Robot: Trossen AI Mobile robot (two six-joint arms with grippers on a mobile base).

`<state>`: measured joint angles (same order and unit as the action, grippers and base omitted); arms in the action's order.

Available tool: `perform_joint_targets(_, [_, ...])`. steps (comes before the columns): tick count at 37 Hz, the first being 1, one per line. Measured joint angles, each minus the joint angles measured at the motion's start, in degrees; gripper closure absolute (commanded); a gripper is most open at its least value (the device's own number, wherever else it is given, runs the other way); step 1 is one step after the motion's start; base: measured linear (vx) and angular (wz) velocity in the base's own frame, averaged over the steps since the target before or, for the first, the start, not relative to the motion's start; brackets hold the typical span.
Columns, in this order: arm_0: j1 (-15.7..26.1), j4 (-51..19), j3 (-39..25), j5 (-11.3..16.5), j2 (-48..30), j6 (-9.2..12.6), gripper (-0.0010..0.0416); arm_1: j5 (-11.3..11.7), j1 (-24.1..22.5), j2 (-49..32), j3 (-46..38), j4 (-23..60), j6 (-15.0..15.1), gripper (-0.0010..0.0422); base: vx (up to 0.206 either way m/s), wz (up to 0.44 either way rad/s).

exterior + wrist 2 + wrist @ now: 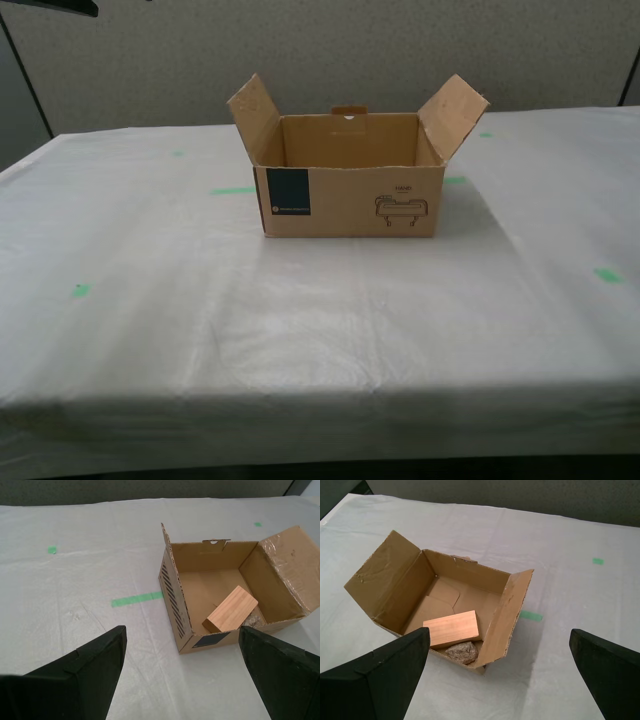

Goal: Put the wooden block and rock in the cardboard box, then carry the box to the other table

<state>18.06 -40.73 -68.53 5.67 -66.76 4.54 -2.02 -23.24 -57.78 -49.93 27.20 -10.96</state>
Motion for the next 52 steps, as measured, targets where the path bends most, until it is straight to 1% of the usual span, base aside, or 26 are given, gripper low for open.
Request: perform_joint_targets(52, [0.0,0.0,0.0,0.0,0.0,0.0,0.0016,0.0,0.0,-0.02,0.0,0.0,0.0,0.0108,0.0,0.0])
